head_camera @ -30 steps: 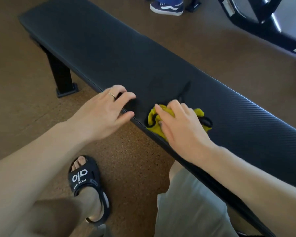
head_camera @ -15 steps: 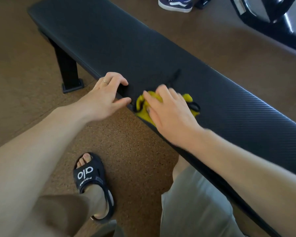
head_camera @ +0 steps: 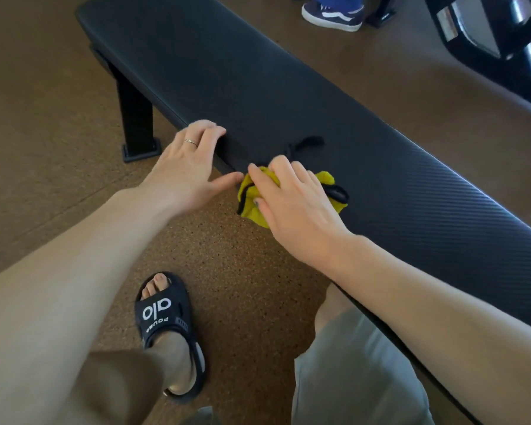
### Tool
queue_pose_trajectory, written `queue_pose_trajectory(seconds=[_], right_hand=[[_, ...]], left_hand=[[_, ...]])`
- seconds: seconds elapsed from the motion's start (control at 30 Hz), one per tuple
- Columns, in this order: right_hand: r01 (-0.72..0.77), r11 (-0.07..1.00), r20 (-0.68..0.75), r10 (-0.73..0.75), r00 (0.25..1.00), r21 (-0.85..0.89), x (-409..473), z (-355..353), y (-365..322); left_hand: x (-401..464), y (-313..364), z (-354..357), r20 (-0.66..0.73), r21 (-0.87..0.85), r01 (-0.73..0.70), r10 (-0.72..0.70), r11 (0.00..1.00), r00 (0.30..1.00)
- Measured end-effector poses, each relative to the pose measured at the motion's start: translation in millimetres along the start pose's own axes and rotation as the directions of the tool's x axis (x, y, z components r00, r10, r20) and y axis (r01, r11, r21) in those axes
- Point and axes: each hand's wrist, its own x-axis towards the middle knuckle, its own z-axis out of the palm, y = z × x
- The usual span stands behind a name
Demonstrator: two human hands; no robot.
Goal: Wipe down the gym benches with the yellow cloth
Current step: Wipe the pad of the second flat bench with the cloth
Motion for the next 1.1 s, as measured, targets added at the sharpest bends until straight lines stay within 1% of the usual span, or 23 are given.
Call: queue_pose_trajectory(seconds=[0.07, 0.13, 0.2, 0.3, 0.37, 0.47, 0.5, 0.57, 0.63, 0.7, 0.77, 0.83, 0.93, 1.0, 1.03, 1.1], right_hand=[[0.025, 0.999, 0.026, -0.025, 0.999, -0.022, -38, -7, 6], [0.073, 0.997, 0.03, -0.073, 0.997, -0.011, -72, -12, 16], [0.108, 0.994, 0.011, -0.108, 0.994, 0.029, -73, -13, 29], [0.061, 0.996, -0.002, -0.061, 0.998, 0.067, -20, -7, 35], [-0.022, 0.998, -0.014, 0.023, 1.0, 0.054, 36, 4, 39], [-0.144, 0.99, 0.024, 0.143, 0.989, 0.009, 108, 16, 44], [-0.161, 0.987, 0.028, 0.161, 0.987, 0.001, 117, 17, 43], [-0.173, 0.985, 0.021, 0.173, 0.985, 0.001, 107, 15, 38], [-0.124, 0.992, -0.025, 0.125, 0.992, 0.014, 70, 10, 25], [-0.051, 0.998, -0.021, 0.052, 0.998, 0.043, 38, 7, 12], [0.018, 0.997, 0.008, -0.018, 1.0, 0.074, 42, 7, 16], [0.031, 0.994, 0.013, -0.033, 0.999, 0.103, 70, 9, 25], [-0.007, 0.996, 0.024, 0.005, 1.0, 0.089, 117, 15, 30], [-0.037, 0.997, 0.025, 0.035, 0.999, 0.074, 128, 18, 47], [-0.081, 0.995, 0.022, 0.08, 0.997, 0.059, 129, 19, 66], [-0.243, 0.97, 0.007, 0.243, 0.97, 0.032, 124, 18, 119]], left_hand=[[2, -4, -1, 0.033, 0.053, 0.096, -0.098, 0.994, 0.995], [3, -5, 1, 0.07, 0.074, 0.122, -0.127, 0.99, 0.989], [4, -6, 5, 0.081, 0.063, 0.127, -0.131, 0.99, 0.988], [6, -7, 9, 0.079, 0.035, 0.135, -0.137, 0.99, 0.987], [5, -7, 9, 0.076, 0.028, 0.136, -0.137, 0.99, 0.988], [5, -5, 8, 0.075, 0.039, 0.132, -0.135, 0.99, 0.988], [5, -4, 8, 0.074, 0.049, 0.135, -0.138, 0.99, 0.988], [7, -2, 6, 0.08, 0.068, 0.143, -0.148, 0.987, 0.986], [7, -3, 7, 0.087, 0.075, 0.148, -0.154, 0.986, 0.984], [7, -5, 10, 0.083, 0.067, 0.134, -0.139, 0.989, 0.987], [6, -7, 13, 0.075, 0.065, 0.123, -0.128, 0.99, 0.989], [7, -7, 14, 0.07, 0.064, 0.127, -0.132, 0.99, 0.989], [9, -4, 11, 0.098, 0.05, 0.168, -0.172, 0.985, 0.98], [12, 2, 9, 0.119, 0.0, 0.215, -0.214, 0.977, 0.97], [14, 6, 9, 0.125, -0.036, 0.242, -0.236, 0.97, 0.964], [16, 18, 13, 0.131, -0.081, 0.296, -0.284, 0.952, 0.95]])
